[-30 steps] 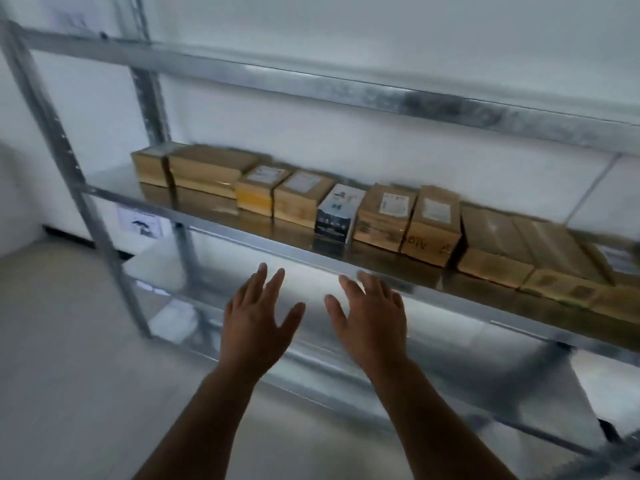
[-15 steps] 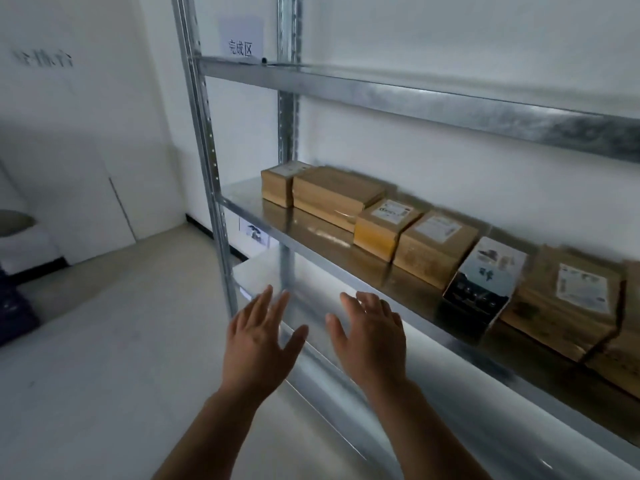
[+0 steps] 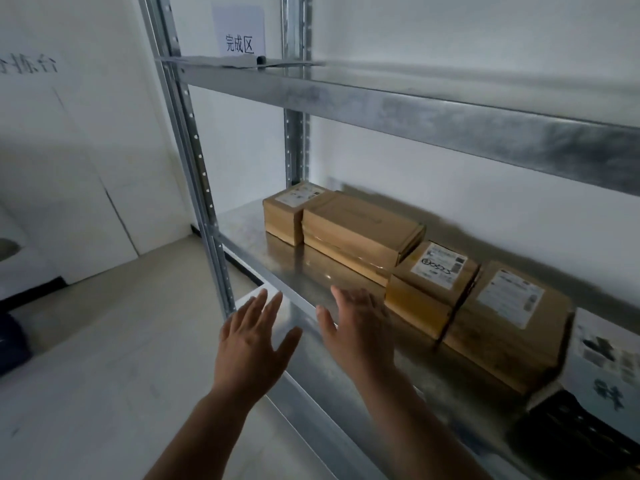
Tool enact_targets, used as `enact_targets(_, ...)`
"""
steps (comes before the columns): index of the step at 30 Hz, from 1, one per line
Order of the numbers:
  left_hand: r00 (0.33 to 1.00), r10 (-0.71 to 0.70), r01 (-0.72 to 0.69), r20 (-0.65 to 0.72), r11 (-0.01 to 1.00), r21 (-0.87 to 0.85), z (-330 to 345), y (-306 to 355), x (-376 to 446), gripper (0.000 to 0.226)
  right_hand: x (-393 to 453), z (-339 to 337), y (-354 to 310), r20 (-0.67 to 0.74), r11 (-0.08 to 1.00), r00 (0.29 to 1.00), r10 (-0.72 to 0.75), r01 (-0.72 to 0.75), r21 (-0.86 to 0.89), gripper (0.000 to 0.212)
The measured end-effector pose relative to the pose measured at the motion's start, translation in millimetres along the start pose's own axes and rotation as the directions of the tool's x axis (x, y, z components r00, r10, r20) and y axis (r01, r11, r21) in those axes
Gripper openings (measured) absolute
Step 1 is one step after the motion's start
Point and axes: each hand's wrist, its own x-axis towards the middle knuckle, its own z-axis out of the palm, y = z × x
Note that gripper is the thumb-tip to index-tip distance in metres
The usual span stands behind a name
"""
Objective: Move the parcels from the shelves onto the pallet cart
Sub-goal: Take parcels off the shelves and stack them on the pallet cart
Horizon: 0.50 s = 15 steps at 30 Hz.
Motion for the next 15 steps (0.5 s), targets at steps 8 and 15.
enact_targets(8,1.0,0.016,-0.015,0.015,0.997,-0.07,16,-48,105,0.08,88,42,-21,0.017,0.999,0.999,0.036,-0.036,-0.01,0.052)
enact_targets(15,0.984,0.142,-0.126,0.109,0.982,-0.141,21,-101,232,0.071,181,78,-51,0.024,0.965,0.965,0.26,-0.259,-0.043,0.046)
